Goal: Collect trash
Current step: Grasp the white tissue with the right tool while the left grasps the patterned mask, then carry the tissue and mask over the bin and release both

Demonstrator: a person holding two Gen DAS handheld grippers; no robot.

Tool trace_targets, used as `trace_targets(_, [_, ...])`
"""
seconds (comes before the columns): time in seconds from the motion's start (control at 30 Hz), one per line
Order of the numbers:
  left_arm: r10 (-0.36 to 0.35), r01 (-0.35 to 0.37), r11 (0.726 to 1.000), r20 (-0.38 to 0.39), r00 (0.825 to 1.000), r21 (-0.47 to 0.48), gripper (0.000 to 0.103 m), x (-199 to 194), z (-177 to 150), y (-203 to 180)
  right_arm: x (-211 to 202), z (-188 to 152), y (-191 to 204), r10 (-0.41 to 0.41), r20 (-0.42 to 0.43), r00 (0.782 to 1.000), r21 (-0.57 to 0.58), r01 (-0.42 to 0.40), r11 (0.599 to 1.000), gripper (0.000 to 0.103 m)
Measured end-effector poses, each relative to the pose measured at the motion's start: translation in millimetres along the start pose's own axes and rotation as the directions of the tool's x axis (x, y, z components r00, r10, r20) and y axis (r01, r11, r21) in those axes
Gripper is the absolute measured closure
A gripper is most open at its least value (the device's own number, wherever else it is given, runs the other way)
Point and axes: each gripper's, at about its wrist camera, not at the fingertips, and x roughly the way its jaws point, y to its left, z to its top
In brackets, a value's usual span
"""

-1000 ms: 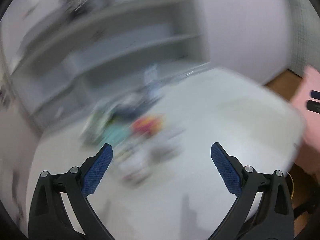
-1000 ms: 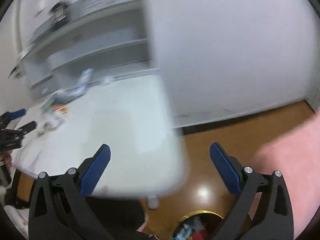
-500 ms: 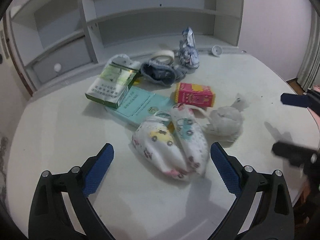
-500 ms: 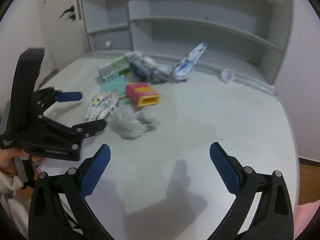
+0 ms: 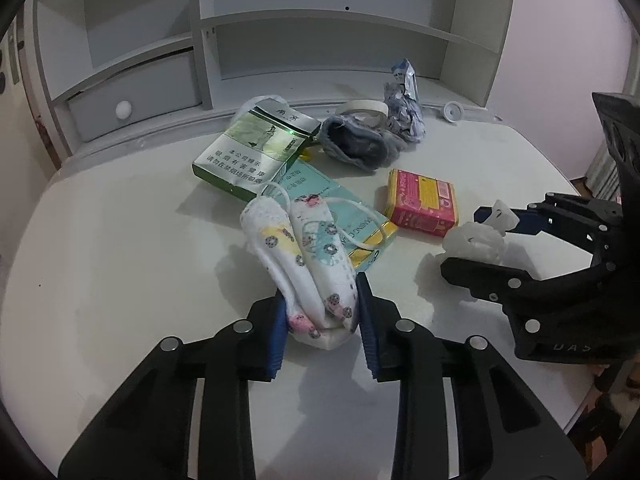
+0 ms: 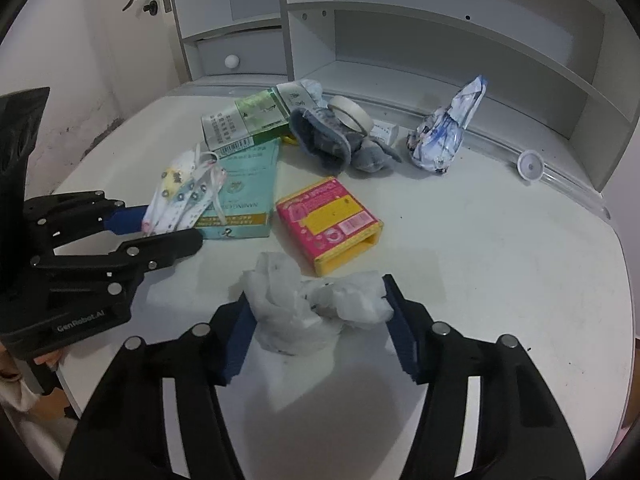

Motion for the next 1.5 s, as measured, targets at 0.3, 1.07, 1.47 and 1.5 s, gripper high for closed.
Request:
trace_targets(0.3, [0.027, -0.022, 0.999, 0.099, 0.995, -0.047, 0.074, -17, -4, 5, -16, 0, -4, -0.101, 0.099, 0.99, 0.042, 0.098, 0.994, 0.046])
trace_targets(1.07, [0.036, -0.018, 0.991, 0.133, 0.99, -0.133, 0.074, -38, 5, 20, -27, -5, -6, -0.103, 0.189, 0.977, 0.063, 0.093, 0.994, 0.046])
trace_targets(1.47, [-0.263, 0.226, 0.948, 0.15, 0.953, 0.224, 0.074, -62, 46, -146, -194, -71, -128, -0.191, 0.318, 0.929, 0.289, 0.097, 0.952, 0.046])
trace_targets(1.5, [-0.317, 0.273, 0.92, 0.124, 0.94, 0.28, 0.074, -64, 45, -175, -217, -97, -148, -0.239, 0.316, 0.918, 0.348, 0.122, 0.929, 0.046])
